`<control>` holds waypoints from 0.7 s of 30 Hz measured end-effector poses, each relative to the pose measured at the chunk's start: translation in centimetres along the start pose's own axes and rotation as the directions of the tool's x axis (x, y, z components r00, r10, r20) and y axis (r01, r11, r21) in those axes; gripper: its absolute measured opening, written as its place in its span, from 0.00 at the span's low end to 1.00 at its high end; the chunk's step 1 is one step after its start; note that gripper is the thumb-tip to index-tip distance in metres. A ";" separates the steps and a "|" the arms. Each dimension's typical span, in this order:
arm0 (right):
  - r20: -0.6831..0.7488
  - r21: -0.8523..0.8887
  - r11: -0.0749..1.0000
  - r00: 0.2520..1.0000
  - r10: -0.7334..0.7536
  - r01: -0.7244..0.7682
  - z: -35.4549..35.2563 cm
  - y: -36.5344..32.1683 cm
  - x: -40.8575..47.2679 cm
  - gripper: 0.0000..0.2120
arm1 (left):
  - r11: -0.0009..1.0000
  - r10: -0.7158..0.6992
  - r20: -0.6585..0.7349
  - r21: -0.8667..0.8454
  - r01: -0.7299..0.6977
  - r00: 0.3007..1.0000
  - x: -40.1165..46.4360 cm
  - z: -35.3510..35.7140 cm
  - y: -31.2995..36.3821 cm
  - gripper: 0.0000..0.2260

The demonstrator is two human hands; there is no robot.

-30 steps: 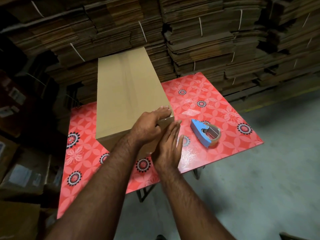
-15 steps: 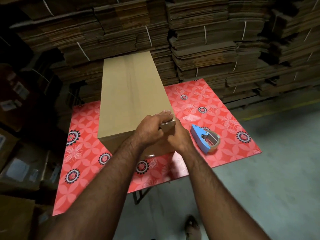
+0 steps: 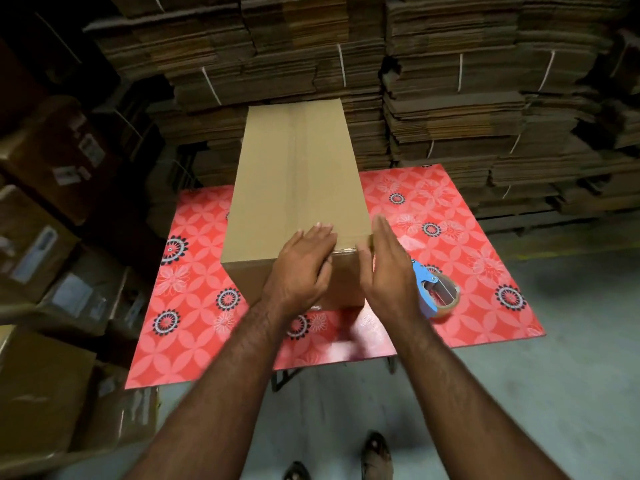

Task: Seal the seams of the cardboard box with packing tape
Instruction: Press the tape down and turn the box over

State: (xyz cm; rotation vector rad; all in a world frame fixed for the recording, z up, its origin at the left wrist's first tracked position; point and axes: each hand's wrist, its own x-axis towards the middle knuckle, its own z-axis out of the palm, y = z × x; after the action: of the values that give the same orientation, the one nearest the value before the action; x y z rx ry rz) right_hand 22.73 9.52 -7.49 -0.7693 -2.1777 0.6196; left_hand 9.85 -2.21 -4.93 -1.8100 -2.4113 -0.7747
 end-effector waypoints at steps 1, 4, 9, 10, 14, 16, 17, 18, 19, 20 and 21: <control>0.022 -0.045 0.995 0.996 -0.086 0.087 0.6 0.5 0.6 0.24 | 0.998 0.011 -0.035 0.055 -0.009 0.999 -0.3 0.3 -0.4 0.21; 0.079 -0.114 0.962 0.967 -0.241 0.248 1.9 2.4 1.2 0.23 | 0.994 0.024 -0.092 0.113 -0.013 0.996 -0.1 1.1 -0.6 0.19; 0.215 -0.101 0.901 0.894 -0.393 0.421 0.9 5.2 1.8 0.21 | 0.986 0.058 -0.135 0.164 -0.035 0.989 0.0 1.7 -0.8 0.17; 0.258 -0.119 0.884 0.874 -0.412 0.452 0.5 5.5 2.2 0.21 | 0.985 0.058 -0.124 0.170 -0.037 0.991 0.1 1.6 -0.9 0.17; 0.388 -0.115 0.868 0.826 -0.409 0.483 -1.3 4.9 2.9 0.27 | 0.988 0.065 -0.016 0.139 -0.062 0.998 0.1 0.8 -0.7 0.24; 0.404 -0.059 0.930 0.861 -0.310 0.362 -2.2 4.2 2.6 0.32 | 0.992 0.049 -0.033 0.115 -0.045 0.998 -0.4 -0.7 -0.7 0.21; 0.371 -0.022 0.970 0.903 -0.217 0.242 -2.4 3.8 2.4 0.33 | 0.995 -0.002 -0.087 0.102 0.010 0.996 -0.6 -1.7 -1.0 0.20; 0.322 0.020 0.996 0.942 -0.093 0.091 -2.5 3.3 2.5 0.34 | 0.991 -0.099 -0.160 0.072 0.112 0.982 -0.7 -2.8 -1.5 0.21; 0.285 0.063 0.996 0.957 0.047 -0.067 -2.5 2.6 2.9 0.34 | 0.974 -0.215 -0.237 0.024 0.227 0.948 -0.6 -4.0 -2.3 0.21; 0.292 0.090 0.975 0.942 0.167 -0.201 -2.4 1.8 3.6 0.33 | 0.932 -0.356 -0.285 -0.037 0.361 0.890 -0.5 -5.2 -3.1 0.20; 0.332 0.097 0.949 0.909 0.253 -0.300 -2.3 1.3 4.3 0.32 | 0.865 -0.499 -0.291 -0.101 0.492 0.816 -0.5 -6.2 -4.0 0.20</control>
State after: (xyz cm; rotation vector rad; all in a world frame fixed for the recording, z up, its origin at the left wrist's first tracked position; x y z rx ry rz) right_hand 22.53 13.75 -4.84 -0.9641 -2.2919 1.1033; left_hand 4.73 -5.94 -1.09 -0.9489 -2.6718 -1.0261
